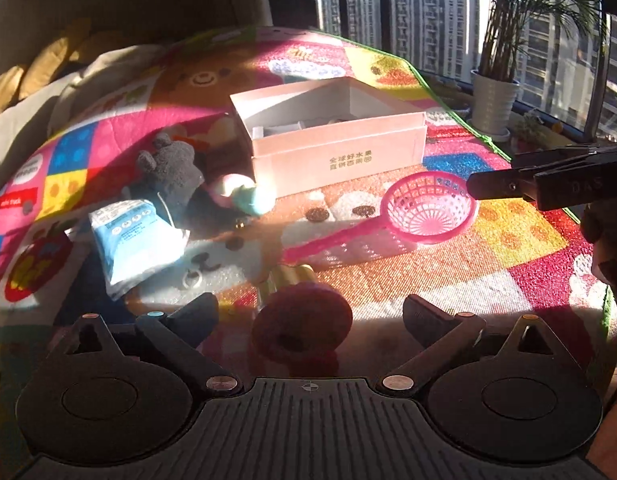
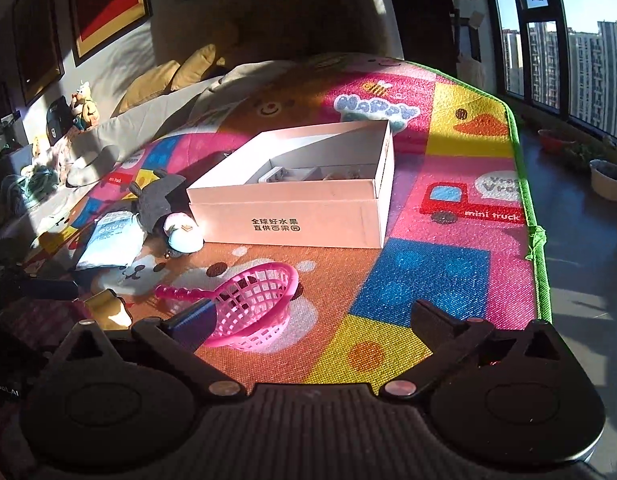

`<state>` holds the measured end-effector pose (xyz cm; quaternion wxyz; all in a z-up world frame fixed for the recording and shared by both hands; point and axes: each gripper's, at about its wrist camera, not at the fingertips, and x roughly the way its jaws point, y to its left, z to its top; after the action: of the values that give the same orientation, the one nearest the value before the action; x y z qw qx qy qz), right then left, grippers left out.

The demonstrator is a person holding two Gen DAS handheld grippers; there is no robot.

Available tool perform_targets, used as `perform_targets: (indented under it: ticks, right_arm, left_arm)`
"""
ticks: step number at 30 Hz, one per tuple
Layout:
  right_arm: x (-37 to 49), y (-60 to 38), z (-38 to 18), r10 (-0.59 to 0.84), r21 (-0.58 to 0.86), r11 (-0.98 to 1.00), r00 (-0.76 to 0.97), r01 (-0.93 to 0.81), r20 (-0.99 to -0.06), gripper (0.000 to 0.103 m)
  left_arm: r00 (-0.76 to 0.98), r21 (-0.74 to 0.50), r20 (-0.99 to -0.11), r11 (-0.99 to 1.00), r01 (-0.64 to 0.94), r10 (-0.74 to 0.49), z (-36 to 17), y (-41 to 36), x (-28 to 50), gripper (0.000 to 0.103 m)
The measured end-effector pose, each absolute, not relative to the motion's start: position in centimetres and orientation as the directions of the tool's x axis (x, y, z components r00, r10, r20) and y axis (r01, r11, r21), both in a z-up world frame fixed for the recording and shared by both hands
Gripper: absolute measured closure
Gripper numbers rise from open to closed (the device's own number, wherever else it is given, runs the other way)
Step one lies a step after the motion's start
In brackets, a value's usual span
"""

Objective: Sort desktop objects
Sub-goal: 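Carry the basket in the right tool while the left tool carries the jar toward the box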

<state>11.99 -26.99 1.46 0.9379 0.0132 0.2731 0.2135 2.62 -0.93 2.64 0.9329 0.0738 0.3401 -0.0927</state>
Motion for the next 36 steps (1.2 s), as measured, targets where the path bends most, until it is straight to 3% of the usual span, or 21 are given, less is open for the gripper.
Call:
perform_targets:
  ticks: [2,4,6,7,13,18,20,22,24,36]
  right_arm:
    - [12.4,-26.6,2.3,0.380,0.105,0.919,0.781,-0.381,-0.495,0.011]
    - [13.7,-26.0,2.6,0.365,0.084,0.922,0.773,-0.379,-0.519,0.046]
    - [14.8,-25.5,2.6,0.361,0.080,0.921,0.757,-0.382,-0.545,0.060]
    - [15.4,-25.2,2.4,0.361,0.077,0.919,0.749,-0.386,-0.556,0.060]
    - [14.9,-23.7,0.8,0.351,0.031,0.894,0.657,-0.446,-0.667,0.060]
    - [10.6,-23.1,1.2,0.505,0.116,0.772,0.491,-0.625,-0.710,0.059]
    - [8.8,-22.5,2.1,0.506,0.047,0.745,0.518,-0.665,-0.690,0.052]
    - [7.8,-22.2,3.0,0.491,-0.027,0.746,0.578,-0.665,-0.652,0.022]
    - [7.3,-21.8,3.6,0.480,-0.092,0.744,0.625,-0.662,-0.615,0.013]
    - [7.4,-20.3,2.7,0.449,-0.183,0.739,0.676,-0.648,-0.584,0.003]
  left_arm:
    - [0.749,0.059,-0.652,0.976,0.208,-0.120,2.6,-0.7,2.5,0.001]
    - [0.749,0.048,-0.651,0.978,0.202,-0.123,2.6,-0.5,2.3,0.001]
    - [0.751,0.038,-0.648,0.979,0.202,-0.130,2.6,-0.5,2.1,0.000]
    - [0.752,0.037,-0.646,0.978,0.205,-0.133,2.6,-0.5,2.0,0.000]
    - [0.762,0.046,-0.637,0.981,0.189,-0.116,2.6,0.0,1.6,0.000]
    - [0.768,0.044,-0.636,0.989,0.138,-0.079,2.6,1.5,1.8,0.000]
    - [0.763,0.040,-0.643,0.992,0.116,-0.063,2.4,2.2,2.0,0.000]
    - [0.758,0.034,-0.650,0.994,0.104,-0.057,2.2,2.5,2.1,0.000]
    - [0.755,0.032,-0.654,0.995,0.099,-0.054,2.1,2.7,2.0,0.000]
    - [0.777,-0.004,-0.623,0.993,0.120,-0.096,1.6,1.7,1.5,0.000]
